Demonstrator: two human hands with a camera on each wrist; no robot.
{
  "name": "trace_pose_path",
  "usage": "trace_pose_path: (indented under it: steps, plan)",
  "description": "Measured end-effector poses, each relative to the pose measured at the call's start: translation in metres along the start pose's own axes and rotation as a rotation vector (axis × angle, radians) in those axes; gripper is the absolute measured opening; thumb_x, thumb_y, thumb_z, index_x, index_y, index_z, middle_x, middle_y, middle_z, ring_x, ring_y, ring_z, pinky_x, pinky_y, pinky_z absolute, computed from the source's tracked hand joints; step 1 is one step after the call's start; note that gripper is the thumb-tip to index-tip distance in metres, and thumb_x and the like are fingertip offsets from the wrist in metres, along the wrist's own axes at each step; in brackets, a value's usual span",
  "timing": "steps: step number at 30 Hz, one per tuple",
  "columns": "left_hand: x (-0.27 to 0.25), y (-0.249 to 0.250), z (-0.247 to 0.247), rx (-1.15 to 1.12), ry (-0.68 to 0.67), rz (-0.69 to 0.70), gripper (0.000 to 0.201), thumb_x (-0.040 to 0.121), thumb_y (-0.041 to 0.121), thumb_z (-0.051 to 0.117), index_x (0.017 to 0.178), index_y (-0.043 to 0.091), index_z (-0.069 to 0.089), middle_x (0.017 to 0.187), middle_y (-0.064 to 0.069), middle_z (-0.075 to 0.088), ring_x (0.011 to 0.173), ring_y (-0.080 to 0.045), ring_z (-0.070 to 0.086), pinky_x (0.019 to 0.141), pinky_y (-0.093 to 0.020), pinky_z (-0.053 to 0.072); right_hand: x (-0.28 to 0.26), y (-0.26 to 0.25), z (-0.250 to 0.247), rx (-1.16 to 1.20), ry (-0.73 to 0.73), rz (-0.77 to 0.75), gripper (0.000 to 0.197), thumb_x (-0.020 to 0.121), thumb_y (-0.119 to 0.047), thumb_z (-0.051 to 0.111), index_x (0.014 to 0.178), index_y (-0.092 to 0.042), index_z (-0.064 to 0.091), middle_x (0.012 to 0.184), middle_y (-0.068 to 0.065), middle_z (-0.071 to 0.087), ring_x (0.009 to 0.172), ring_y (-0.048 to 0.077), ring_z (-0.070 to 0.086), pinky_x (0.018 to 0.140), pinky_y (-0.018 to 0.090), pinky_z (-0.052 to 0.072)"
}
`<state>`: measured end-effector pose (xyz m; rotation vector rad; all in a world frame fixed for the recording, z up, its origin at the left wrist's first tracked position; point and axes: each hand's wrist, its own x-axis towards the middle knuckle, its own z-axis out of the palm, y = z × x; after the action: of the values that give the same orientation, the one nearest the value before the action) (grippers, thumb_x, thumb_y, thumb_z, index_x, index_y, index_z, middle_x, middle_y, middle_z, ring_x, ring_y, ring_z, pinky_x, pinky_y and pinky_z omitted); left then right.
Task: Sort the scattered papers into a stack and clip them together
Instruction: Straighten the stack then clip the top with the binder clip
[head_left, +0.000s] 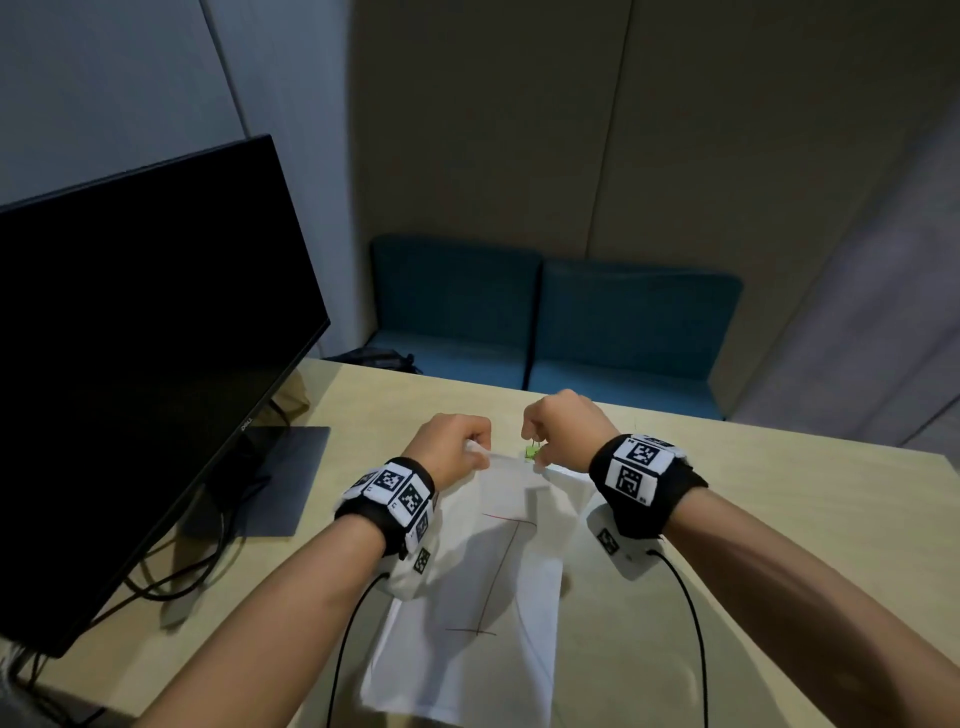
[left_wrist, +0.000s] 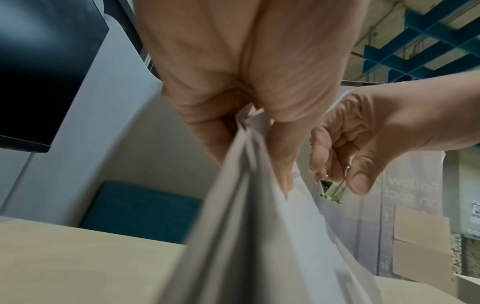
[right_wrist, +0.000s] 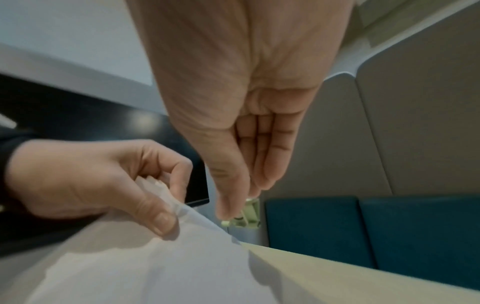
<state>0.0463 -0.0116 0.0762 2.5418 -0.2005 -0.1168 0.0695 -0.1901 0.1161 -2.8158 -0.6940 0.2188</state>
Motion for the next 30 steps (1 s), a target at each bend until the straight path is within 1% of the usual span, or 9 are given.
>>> trace_pose_path:
  steps: [3,6,9,13,17,21,24,27,30]
  plan:
    - [0.001,0.004,0.0,-0.022,0.006,0.009,0.022,0.076,0.014,0.071,0.067,0.022,0.052,0.075,0.003,0.058,0.075,-0.018,0.051,0.066,-0.025,0.036,-0.003,0.006,-0.002,0.11,0.044,0.005,0.03,0.066,-0.004,0.081,0.095,-0.009,0.073,0.073,-0.004,0.059,0.073,0.015,0.053,0.054,0.014,0.036]
    - [0.0,0.005,-0.001,-0.082,-0.008,0.025,0.023,0.076,0.014,0.071,0.064,0.022,0.053,0.073,0.005,0.058,0.075,-0.017,0.052,0.066,-0.025,0.037,-0.01,0.01,-0.002,0.224,0.074,-0.005,0.026,0.065,0.002,0.08,0.089,-0.006,0.075,0.057,-0.012,0.051,0.07,0.018,0.062,0.065,0.022,0.049]
    - [-0.002,0.003,-0.002,-0.141,-0.02,0.047,0.028,0.077,0.014,0.072,0.062,0.026,0.052,0.073,0.007,0.059,0.075,-0.015,0.054,0.068,-0.025,0.039,-0.016,0.015,0.001,0.333,0.104,-0.014,0.021,0.068,0.008,0.074,0.085,-0.005,0.075,0.056,-0.01,0.053,0.076,0.024,0.072,0.077,0.033,0.058]
    - [-0.007,0.006,-0.003,-0.172,0.006,0.102,0.022,0.078,0.013,0.072,0.065,0.02,0.055,0.071,0.008,0.058,0.072,-0.013,0.053,0.067,-0.023,0.04,-0.02,0.016,0.006,0.388,0.146,-0.028,0.02,0.064,0.002,0.081,0.082,-0.006,0.076,0.056,-0.012,0.052,0.059,0.012,0.053,0.07,0.027,0.052]
    - [-0.012,0.006,-0.002,-0.157,0.038,0.168,0.016,0.079,0.013,0.072,0.069,0.011,0.06,0.069,0.003,0.059,0.07,-0.018,0.052,0.068,-0.027,0.041,-0.022,0.015,0.006,0.421,0.135,-0.068,0.023,0.064,0.001,0.081,0.085,-0.006,0.076,0.057,-0.009,0.053,0.061,0.014,0.054,0.068,0.024,0.05]
    - [-0.016,0.001,-0.001,-0.163,0.053,0.175,0.024,0.079,0.013,0.073,0.063,0.019,0.056,0.068,0.005,0.057,0.069,-0.017,0.051,0.068,-0.028,0.04,-0.018,0.017,0.008,0.453,0.07,-0.053,0.037,0.068,-0.003,0.081,0.103,-0.009,0.073,0.068,-0.009,0.058,0.07,0.012,0.056,0.069,0.018,0.048]
    - [-0.018,0.001,-0.006,-0.198,0.069,0.14,0.032,0.078,0.015,0.074,0.061,0.031,0.052,0.071,0.008,0.061,0.072,-0.015,0.056,0.074,-0.029,0.045,-0.015,0.022,0.015,0.347,-0.003,-0.079,0.064,0.07,-0.027,0.079,0.129,-0.02,0.057,0.096,-0.01,0.059,0.085,0.011,0.051,0.082,0.022,0.046]
    - [-0.016,0.0,-0.018,-0.279,0.131,0.086,0.025,0.075,0.012,0.075,0.063,0.026,0.057,0.07,0.009,0.062,0.069,-0.008,0.056,0.069,-0.022,0.044,-0.017,0.037,0.025,0.29,0.05,0.085,0.099,0.06,-0.051,0.079,0.144,-0.031,0.03,0.122,-0.011,0.048,0.115,0.013,0.041,0.104,0.039,0.034]
    - [-0.014,-0.005,-0.035,-0.331,0.18,0.036,0.019,0.073,0.011,0.075,0.066,0.021,0.06,0.071,0.007,0.062,0.068,-0.009,0.056,0.067,-0.022,0.044,-0.026,0.062,0.032,0.642,0.162,0.312,0.105,0.062,-0.044,0.084,0.146,-0.025,0.024,0.13,-0.004,0.047,0.12,0.016,0.046,0.105,0.039,0.037]
